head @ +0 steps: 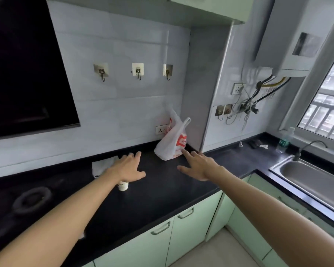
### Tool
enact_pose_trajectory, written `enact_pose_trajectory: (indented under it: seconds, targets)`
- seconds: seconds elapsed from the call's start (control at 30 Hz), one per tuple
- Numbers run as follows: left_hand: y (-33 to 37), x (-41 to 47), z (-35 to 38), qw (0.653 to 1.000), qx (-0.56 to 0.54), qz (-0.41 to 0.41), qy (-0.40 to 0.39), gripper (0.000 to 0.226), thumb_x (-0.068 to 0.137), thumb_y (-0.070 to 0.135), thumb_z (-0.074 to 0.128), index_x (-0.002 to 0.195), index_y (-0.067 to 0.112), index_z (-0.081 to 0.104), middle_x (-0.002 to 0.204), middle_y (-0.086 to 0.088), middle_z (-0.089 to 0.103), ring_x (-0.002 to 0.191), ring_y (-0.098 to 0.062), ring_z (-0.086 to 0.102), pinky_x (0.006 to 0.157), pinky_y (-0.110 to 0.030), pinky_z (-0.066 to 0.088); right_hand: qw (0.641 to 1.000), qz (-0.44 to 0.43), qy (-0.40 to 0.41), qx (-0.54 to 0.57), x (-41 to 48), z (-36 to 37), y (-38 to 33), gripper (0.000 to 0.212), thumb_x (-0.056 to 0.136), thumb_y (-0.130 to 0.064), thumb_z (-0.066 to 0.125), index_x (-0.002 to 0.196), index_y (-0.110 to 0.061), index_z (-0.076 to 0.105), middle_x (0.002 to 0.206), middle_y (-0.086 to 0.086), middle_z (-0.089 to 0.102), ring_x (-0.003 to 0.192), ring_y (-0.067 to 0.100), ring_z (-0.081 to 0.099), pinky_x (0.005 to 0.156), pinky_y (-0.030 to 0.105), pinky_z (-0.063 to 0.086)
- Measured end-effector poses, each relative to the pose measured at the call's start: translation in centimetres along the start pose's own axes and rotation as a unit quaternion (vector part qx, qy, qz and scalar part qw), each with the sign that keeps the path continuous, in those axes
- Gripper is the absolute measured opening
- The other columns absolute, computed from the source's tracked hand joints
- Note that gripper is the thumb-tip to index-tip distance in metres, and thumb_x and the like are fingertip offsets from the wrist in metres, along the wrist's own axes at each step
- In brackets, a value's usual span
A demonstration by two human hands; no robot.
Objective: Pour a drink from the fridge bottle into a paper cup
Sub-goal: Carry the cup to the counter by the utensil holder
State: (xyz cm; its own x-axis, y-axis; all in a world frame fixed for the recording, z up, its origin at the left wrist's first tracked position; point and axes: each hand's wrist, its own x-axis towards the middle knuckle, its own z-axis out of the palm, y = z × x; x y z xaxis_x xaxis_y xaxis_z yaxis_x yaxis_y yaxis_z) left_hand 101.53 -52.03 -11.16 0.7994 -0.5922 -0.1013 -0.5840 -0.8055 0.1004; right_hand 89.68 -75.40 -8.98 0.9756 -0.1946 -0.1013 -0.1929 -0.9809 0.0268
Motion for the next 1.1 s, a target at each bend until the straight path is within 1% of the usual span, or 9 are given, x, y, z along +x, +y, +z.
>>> enact_pose_trajectory:
  seconds: [0.1,0.17,0.27,0.37,0.43,0.6,0.77,0.87,1.1]
  targets:
    - [-3.0,0.3,0.3,1.000,-0.002,-0.031,0.001,0.083,0.088,0.053,0.053,0.153,0.015,0.019,0.139,-0.011,0.047,0.121,-0.030,0.051,0.087,-0.040,0.047,0.999,-0.031,-0.008,0.011,3.4,0.9,-1.8,0.077,0.096,-0.066,0.033,0.156,-0.025,0.007,0.154,0.014,0.033,0.137,0.038,0.038,0.103,0.054,0.041]
    - [-4.5,0.6,0.7,0.999,0.003,-0.037,-0.001,0.077,0.087,0.054,0.054,0.148,0.015,0.028,0.135,-0.008,0.051,0.117,-0.029,0.055,0.081,-0.038,0.045,0.999,-0.050,-0.016,0.015,5.7,1.7,-2.7,0.077,0.096,-0.066,0.032,0.156,-0.025,0.007,0.153,0.015,0.035,0.137,0.039,0.038,0.102,0.053,0.042]
    - [-6.7,1.2,1.5,0.998,0.012,-0.059,-0.007,0.069,0.088,0.050,0.056,0.143,0.015,0.033,0.137,-0.007,0.051,0.122,-0.029,0.053,0.085,-0.039,0.043,0.996,-0.084,-0.039,0.019,8.8,2.7,-4.1,0.078,0.097,-0.064,0.032,0.157,-0.024,0.005,0.151,0.014,0.036,0.135,0.038,0.040,0.103,0.051,0.042]
    - [-8.3,2.5,1.8,0.995,0.018,-0.099,-0.014,0.078,0.088,0.051,0.056,0.150,0.015,0.024,0.145,-0.009,0.046,0.129,-0.031,0.048,0.098,-0.046,0.043,0.992,-0.116,-0.053,0.016,12.0,3.4,-4.9,0.077,0.098,-0.062,0.032,0.158,-0.024,0.002,0.152,0.013,0.035,0.135,0.035,0.040,0.105,0.050,0.041]
    - [-9.0,3.5,2.0,0.992,0.017,-0.124,-0.024,0.083,0.087,0.056,0.055,0.152,0.015,0.022,0.146,-0.010,0.044,0.130,-0.032,0.046,0.102,-0.048,0.042,0.989,-0.132,-0.060,0.018,14.6,3.7,-5.0,0.078,0.098,-0.062,0.033,0.158,-0.024,0.001,0.153,0.013,0.034,0.137,0.035,0.038,0.106,0.048,0.039]
    - [-10.0,6.7,2.8,0.986,0.015,-0.162,-0.035,0.080,0.087,0.053,0.055,0.150,0.016,0.021,0.142,-0.011,0.044,0.127,-0.033,0.047,0.101,-0.049,0.042,0.983,-0.168,-0.072,0.018,20.6,4.2,-4.9,0.078,0.097,-0.064,0.033,0.157,-0.026,0.003,0.154,0.011,0.033,0.136,0.035,0.039,0.104,0.048,0.040]
    - [-10.9,9.0,5.0,0.979,0.016,-0.196,-0.056,0.084,0.088,0.052,0.053,0.154,0.018,0.013,0.143,-0.013,0.044,0.126,-0.033,0.047,0.100,-0.049,0.043,0.974,-0.209,-0.090,0.013,25.7,5.3,-4.6,0.079,0.096,-0.065,0.033,0.158,-0.026,0.002,0.153,0.011,0.034,0.135,0.036,0.039,0.105,0.050,0.040]
    - [-11.2,9.6,6.6,0.973,0.010,-0.217,-0.074,0.081,0.089,0.051,0.054,0.152,0.019,0.016,0.142,-0.012,0.044,0.127,-0.032,0.046,0.102,-0.049,0.042,0.969,-0.226,-0.100,0.011,27.9,6.6,-4.6,0.078,0.096,-0.065,0.033,0.157,-0.026,0.003,0.153,0.010,0.034,0.137,0.035,0.037,0.106,0.052,0.040]
    - [-12.3,10.3,10.6,0.960,-0.024,-0.261,-0.103,0.087,0.090,0.052,0.054,0.156,0.017,0.011,0.145,-0.012,0.043,0.129,-0.031,0.047,0.100,-0.046,0.044,0.954,-0.259,-0.145,0.047,30.7,10.9,-6.6,0.077,0.096,-0.063,0.037,0.157,-0.028,0.004,0.154,0.010,0.034,0.138,0.035,0.037,0.105,0.051,0.038]
